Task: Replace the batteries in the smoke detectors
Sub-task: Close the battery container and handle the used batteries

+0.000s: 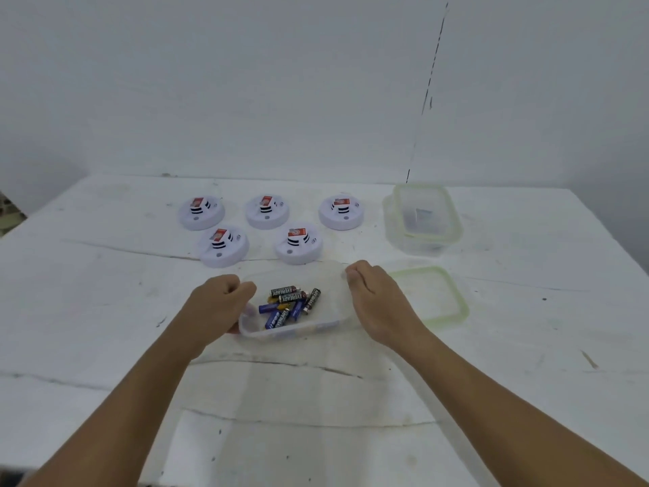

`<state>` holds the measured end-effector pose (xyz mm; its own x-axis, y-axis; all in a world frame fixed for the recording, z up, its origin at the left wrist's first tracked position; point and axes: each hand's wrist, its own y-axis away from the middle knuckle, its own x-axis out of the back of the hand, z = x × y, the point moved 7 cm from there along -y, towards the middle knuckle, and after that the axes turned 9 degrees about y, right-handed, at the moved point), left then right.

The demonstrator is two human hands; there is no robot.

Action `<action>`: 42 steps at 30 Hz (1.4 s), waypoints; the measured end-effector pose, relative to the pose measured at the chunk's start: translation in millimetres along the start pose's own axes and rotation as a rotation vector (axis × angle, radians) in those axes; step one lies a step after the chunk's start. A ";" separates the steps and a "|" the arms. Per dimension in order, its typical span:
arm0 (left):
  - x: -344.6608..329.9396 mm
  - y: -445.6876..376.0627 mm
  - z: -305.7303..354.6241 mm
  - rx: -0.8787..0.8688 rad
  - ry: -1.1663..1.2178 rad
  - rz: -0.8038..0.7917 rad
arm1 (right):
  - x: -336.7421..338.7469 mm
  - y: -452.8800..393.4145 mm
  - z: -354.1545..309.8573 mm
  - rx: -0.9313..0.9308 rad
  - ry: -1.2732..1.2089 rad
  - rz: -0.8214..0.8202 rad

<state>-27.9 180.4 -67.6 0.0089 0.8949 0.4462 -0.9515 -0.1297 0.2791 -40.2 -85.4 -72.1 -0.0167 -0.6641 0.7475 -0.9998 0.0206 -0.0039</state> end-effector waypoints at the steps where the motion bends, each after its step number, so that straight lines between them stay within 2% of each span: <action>1: 0.4 -0.6 -0.6 0.004 -0.001 0.001 | -0.6 -0.8 3.4 -0.011 0.048 0.003; 3: 0.0 -0.9 0.3 0.010 -0.022 0.010 | 1.0 -1.0 11.3 -0.044 0.125 0.011; 6: 5.0 0.0 10.1 -0.031 -0.195 0.090 | 4.5 0.2 19.5 -0.062 0.242 -0.016; 9: 8.2 5.6 30.6 -0.149 -0.286 0.190 | 4.8 2.5 24.9 -0.066 0.355 -0.094; 12: -0.4 14.2 54.2 -0.321 -0.281 0.231 | 6.0 5.6 27.3 -0.086 0.463 -0.094; 17: -36.4 29.5 87.1 -0.483 -0.234 0.086 | 4.2 13.7 23.6 0.011 0.611 -0.048; 24: -73.3 30.1 96.1 -0.478 -0.190 -0.039 | 7.8 22.7 12.5 0.094 0.703 -0.097; 29: -82.0 28.2 91.9 -0.467 -0.175 -0.066 | 16.2 32.9 5.1 0.181 0.751 0.055; 33: -87.5 28.8 91.9 -0.477 -0.152 -0.101 | 46.3 36.7 -7.7 0.232 0.700 0.266; 40: -104.6 25.5 95.5 -0.412 -0.078 -0.195 | 106.9 39.2 -30.5 0.160 0.576 0.453; 42: -110.0 24.5 99.4 -0.398 -0.071 -0.206 | 125.8 39.7 -36.0 0.125 0.475 0.489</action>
<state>-21.6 36.3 -25.4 0.2184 0.8515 0.4767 -0.9717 0.2346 0.0261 -81.5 -141.2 45.7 -0.4866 -0.2011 0.8502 -0.8735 0.1290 -0.4694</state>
